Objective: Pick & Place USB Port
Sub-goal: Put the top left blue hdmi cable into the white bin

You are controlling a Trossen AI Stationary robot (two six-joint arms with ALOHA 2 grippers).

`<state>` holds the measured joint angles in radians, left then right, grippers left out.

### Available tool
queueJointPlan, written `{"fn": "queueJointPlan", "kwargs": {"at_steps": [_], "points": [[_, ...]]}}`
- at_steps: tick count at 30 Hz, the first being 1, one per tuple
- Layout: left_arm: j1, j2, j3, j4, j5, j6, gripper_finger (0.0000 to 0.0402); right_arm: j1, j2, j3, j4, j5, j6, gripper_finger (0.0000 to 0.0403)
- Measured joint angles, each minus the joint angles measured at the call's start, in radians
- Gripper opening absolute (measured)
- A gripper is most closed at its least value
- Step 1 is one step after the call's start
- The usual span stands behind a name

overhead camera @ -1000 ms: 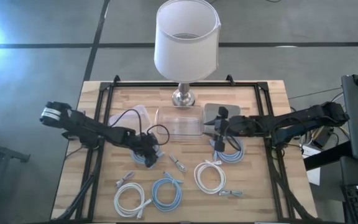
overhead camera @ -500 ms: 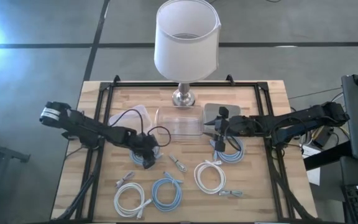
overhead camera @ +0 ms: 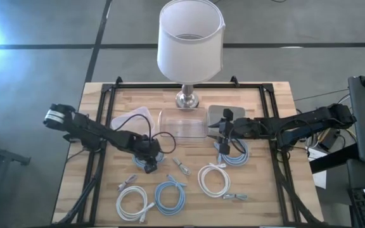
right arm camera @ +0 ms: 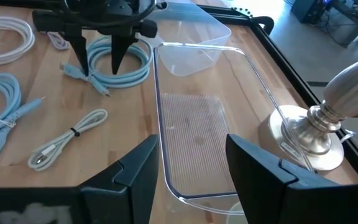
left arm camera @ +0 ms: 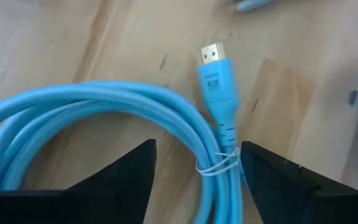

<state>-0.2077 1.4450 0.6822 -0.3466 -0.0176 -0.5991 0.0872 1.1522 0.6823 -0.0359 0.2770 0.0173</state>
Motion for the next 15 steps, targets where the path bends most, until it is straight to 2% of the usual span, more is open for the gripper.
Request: {"fn": "queueJointPlan", "kwargs": {"at_steps": [10, 15], "points": [[0.0, 0.074, 0.003, 0.026, -0.003, 0.034, 0.0232, 0.0, 0.0, 0.0, -0.01, 0.0, -0.001, 0.0175], [0.001, 0.057, 0.002, 0.024, -0.007, 0.045, 0.0177, 0.0, 0.0, 0.0, -0.012, 0.0, -0.001, 0.0177]]}}
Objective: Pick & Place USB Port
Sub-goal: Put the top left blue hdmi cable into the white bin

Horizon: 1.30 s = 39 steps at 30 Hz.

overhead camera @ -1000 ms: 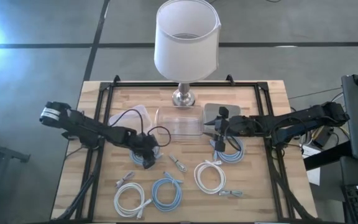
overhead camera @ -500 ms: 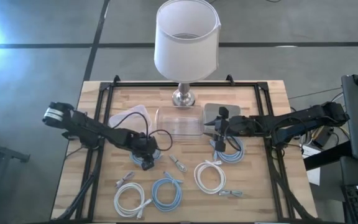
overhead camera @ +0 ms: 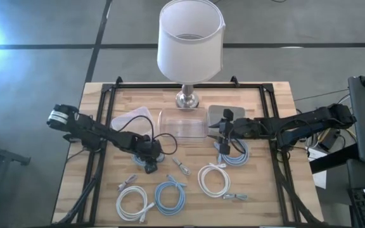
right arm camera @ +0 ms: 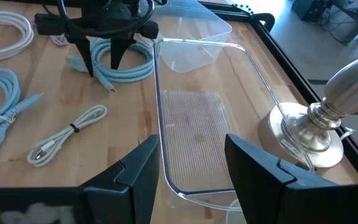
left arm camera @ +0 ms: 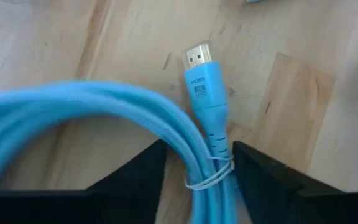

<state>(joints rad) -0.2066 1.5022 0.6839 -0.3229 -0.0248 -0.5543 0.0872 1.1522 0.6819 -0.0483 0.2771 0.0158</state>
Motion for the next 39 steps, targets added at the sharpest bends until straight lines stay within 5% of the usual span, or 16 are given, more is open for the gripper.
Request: {"fn": "queueJointPlan", "kwargs": {"at_steps": [8, 15, 22, 32, 39], "points": [[0.002, -0.028, 0.018, 0.009, 0.049, -0.07, 0.0049, 0.0, 0.0, -0.001, 0.001, 0.0, 0.0, 0.0178], [0.002, -0.052, 0.112, -0.02, 0.095, -0.089, 0.0048, 0.0, 0.0, -0.002, 0.0, 0.0, -0.001, 0.0178], [0.003, -0.054, 0.304, -0.353, 0.051, -0.067, 0.0056, 0.0, 0.0, -0.002, 0.0, 0.0, -0.001, 0.0178], [-0.007, -0.055, 0.554, -0.859, -0.191, -0.091, 0.0056, 0.0, 0.0, -0.002, 0.0, 0.0, 0.0, 0.0178], [0.031, -0.055, 0.531, -1.047, -0.422, -0.135, 0.0057, 0.0, 0.0, -0.002, 0.0, 0.0, -0.001, 0.0178]]}}
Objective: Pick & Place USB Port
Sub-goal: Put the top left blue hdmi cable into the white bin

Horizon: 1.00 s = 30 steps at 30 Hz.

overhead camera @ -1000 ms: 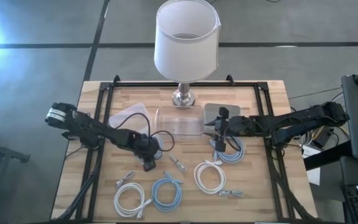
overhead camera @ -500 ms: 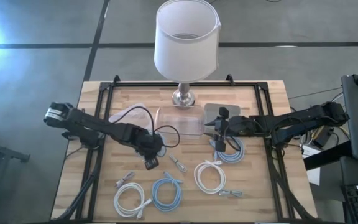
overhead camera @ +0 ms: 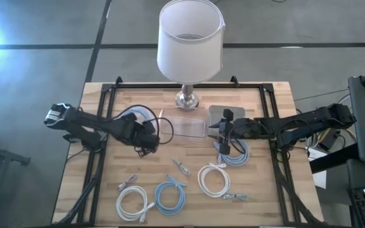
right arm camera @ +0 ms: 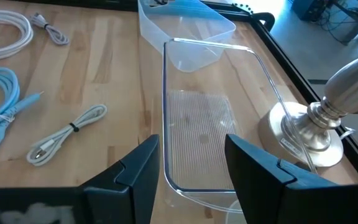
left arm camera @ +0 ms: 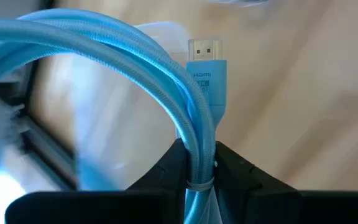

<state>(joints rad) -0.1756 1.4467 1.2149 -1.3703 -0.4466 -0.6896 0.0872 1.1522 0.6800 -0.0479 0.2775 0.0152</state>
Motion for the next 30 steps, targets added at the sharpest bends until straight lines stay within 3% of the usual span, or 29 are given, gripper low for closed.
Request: {"fn": "queueJointPlan", "kwargs": {"at_steps": [5, 12, 17, 25, 30], "points": [[0.083, 0.0, -0.102, 0.047, -0.051, -0.01, 0.0057, 0.0, 0.0, 0.0, 0.0, 0.0, 0.0, 0.0178], [0.205, 0.0, -0.275, 0.243, -0.067, 0.17, 0.0058, 0.0, 0.0, -0.002, 0.0, 0.001, -0.045, 0.0178], [0.263, 0.0, -0.322, 0.334, -0.068, 0.288, 0.0058, 0.0, 0.0, -0.002, 0.0, 0.002, -0.064, 0.0178], [0.288, 0.0, -0.387, 0.401, -0.034, 0.343, 0.006, 0.0, 0.0, -0.003, 0.0, 0.002, -0.068, 0.0178], [0.288, 0.0, -0.416, 0.429, -0.024, 0.348, 0.009, 0.0, 0.0, -0.003, 0.001, 0.002, -0.068, 0.0178]]}}
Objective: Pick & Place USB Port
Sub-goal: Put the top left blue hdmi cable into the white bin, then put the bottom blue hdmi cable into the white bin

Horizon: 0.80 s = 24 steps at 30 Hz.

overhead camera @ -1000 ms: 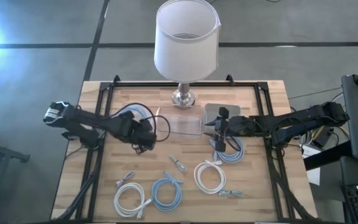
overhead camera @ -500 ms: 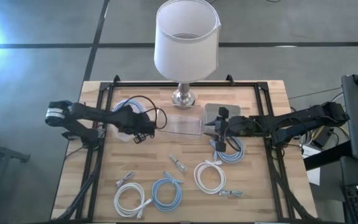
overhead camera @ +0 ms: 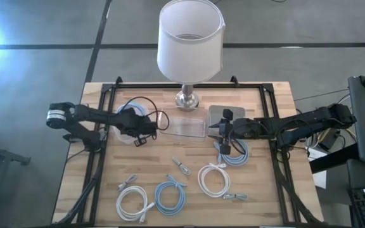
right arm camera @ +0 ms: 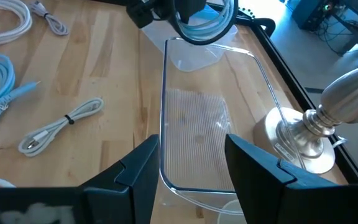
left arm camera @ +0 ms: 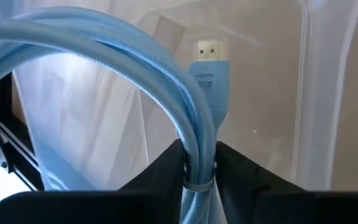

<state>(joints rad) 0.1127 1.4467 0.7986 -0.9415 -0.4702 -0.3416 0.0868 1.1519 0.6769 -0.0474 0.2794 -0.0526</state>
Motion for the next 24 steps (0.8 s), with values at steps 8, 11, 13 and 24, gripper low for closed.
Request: {"fn": "queueJointPlan", "kwargs": {"at_steps": [8, 11, 13, 24], "points": [[0.001, 0.0, -0.012, 0.004, -0.002, 0.003, 0.0168, 0.0, 0.0, 0.0, 0.0, 0.0, -0.004, 0.0178], [0.001, 0.0, 0.002, -0.001, 0.0, 0.009, 0.0189, 0.0, 0.0, 0.0, 0.0, 0.0, -0.004, 0.0178], [-0.001, 0.0, 0.022, -0.019, 0.0, 0.019, 0.0198, 0.0, 0.0, 0.0, 0.0, 0.0, -0.004, 0.0178], [-0.023, 0.0, 0.169, -0.139, 0.08, 0.026, 0.0204, 0.0, 0.0, 0.0, 0.0, 0.0, -0.003, 0.0178]]}}
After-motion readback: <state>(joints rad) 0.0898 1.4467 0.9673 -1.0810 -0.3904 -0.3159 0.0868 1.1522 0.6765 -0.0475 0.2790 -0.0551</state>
